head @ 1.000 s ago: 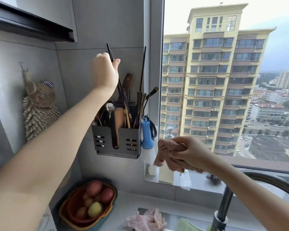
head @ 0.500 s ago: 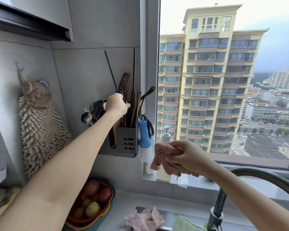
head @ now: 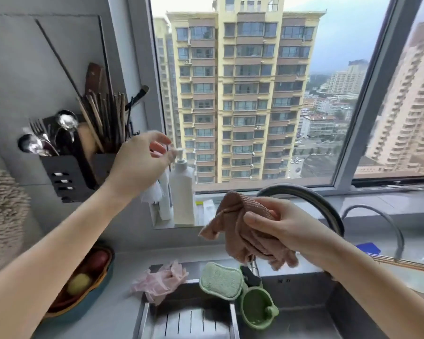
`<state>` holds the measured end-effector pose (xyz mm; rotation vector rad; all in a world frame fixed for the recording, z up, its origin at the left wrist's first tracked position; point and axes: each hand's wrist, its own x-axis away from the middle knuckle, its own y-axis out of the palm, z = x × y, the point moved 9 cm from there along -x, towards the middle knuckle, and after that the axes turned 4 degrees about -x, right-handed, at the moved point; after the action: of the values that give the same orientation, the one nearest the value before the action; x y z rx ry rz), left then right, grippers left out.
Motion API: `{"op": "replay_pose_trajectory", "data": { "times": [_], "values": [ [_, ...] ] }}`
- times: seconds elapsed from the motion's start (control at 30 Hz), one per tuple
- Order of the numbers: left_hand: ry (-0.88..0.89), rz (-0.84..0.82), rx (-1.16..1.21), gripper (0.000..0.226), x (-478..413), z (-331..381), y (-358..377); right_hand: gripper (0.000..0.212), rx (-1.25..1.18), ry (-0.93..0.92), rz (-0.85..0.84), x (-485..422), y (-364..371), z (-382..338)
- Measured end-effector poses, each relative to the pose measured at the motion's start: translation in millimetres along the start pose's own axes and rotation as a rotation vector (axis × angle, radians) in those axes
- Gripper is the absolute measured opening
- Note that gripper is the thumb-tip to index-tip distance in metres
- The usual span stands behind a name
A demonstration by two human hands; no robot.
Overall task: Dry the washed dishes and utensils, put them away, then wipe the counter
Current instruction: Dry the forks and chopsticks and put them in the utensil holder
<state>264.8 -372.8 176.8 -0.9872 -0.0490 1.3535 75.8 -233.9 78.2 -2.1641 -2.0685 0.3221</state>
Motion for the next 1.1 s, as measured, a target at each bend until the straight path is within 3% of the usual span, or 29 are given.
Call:
{"op": "replay_pose_trajectory", "data": {
  "times": [0.2,0.33,0.4,0.47,0.57,0.6,0.63,0.7,0.77,0.83,0.93,1.1],
  "values": [
    [0.163,-0.294,0.203,0.012,73,108,128,0.028,-0.045,0.077,0.215,107,-97,51],
    [0.271,-0.438,0.261,0.009,122,185,226,0.026,-0.083,0.209,0.502,187,-192,86],
    [0.292,-0.507,0.226,0.011,146,218,281,0.03,-0.012,0.277,0.69,228,-246,111],
    [0.293,-0.566,0.163,0.014,167,241,342,0.021,0.03,0.352,0.835,265,-293,137],
    [0.21,-0.719,0.032,0.023,196,255,444,0.014,0.034,0.396,0.952,306,-346,171],
    [0.146,-0.795,0.01,0.027,206,255,477,0.014,0.039,0.411,0.97,316,-359,181],
    [-0.03,-0.889,0.091,0.029,215,250,508,0.014,0.035,0.432,0.977,324,-370,192],
    [-0.627,-1.022,0.507,0.025,241,243,564,0.014,0.013,0.473,0.967,333,-386,213],
    [-1.04,-0.892,0.744,0.02,249,238,609,0.015,-0.009,0.498,0.941,336,-401,233],
    [-1.183,-0.731,0.846,0.008,242,237,644,0.016,-0.031,0.503,0.913,333,-413,247],
    [-1.344,-0.577,0.908,0.034,230,231,681,0.017,-0.049,0.489,0.881,323,-428,259],
    [-1.445,-0.558,0.843,0.037,225,215,715,0.015,-0.012,0.474,0.824,305,-447,274]
  ]
}}
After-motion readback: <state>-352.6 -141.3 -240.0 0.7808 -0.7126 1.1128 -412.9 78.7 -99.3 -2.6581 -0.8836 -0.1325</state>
